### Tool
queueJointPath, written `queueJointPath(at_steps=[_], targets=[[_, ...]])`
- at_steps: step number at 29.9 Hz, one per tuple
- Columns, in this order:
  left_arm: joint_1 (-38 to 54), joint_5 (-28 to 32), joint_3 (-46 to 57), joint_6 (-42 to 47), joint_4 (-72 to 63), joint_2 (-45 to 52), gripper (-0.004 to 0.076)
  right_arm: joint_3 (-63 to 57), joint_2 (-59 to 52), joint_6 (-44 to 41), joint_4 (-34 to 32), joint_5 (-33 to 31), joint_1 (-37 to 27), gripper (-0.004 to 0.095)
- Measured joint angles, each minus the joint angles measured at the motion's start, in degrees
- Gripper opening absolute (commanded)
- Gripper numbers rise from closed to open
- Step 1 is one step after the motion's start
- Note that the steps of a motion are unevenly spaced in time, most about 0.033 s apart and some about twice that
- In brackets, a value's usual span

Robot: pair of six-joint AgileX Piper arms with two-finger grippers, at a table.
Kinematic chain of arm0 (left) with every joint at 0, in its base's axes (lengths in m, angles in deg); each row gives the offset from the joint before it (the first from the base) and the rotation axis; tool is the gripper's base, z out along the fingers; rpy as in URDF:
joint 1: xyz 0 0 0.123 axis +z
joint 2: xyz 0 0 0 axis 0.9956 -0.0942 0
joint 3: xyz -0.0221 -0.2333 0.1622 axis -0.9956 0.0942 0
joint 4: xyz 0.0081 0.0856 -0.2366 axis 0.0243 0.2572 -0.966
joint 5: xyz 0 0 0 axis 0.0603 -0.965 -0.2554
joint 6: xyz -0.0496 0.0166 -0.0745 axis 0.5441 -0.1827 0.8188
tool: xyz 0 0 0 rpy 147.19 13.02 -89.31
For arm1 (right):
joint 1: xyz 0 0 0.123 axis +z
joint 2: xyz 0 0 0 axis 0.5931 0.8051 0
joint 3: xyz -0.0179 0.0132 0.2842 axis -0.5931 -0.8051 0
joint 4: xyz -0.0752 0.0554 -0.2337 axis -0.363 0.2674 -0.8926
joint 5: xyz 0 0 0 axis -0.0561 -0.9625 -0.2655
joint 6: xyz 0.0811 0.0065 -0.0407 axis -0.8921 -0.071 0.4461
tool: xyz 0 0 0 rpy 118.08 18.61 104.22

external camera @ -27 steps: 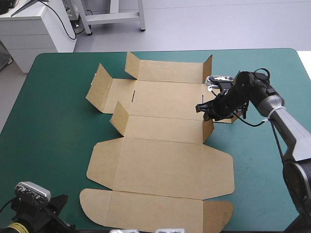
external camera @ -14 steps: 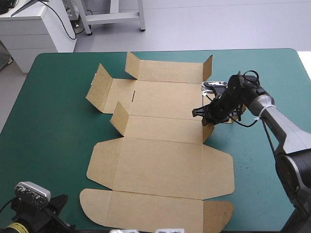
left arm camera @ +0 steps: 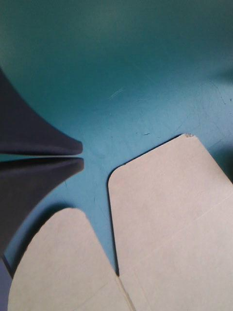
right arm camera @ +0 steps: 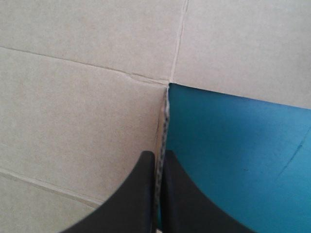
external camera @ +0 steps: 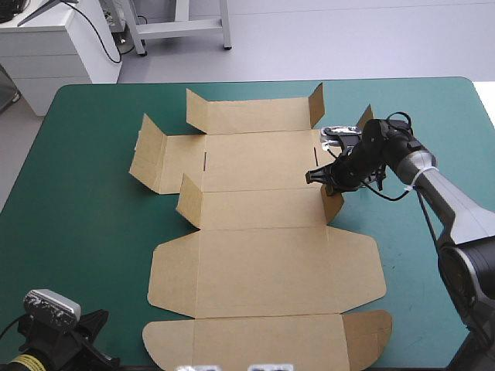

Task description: Fold the box

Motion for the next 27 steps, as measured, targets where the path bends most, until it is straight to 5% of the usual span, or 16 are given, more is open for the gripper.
queueJointPath(at_steps=[14, 27], targets=[[0.00, 0.00, 0.00, 0.00, 0.00, 0.00, -0.0008, 0.00, 0.00, 8.36, -5.47, 1.26, 0.20, -0.0014], [0.00, 0.00, 0.00, 0.00, 0.00, 0.00, -0.0008, 7.95, 0.85, 31.04, -6.02, 0.71, 0.20, -0.0016]])
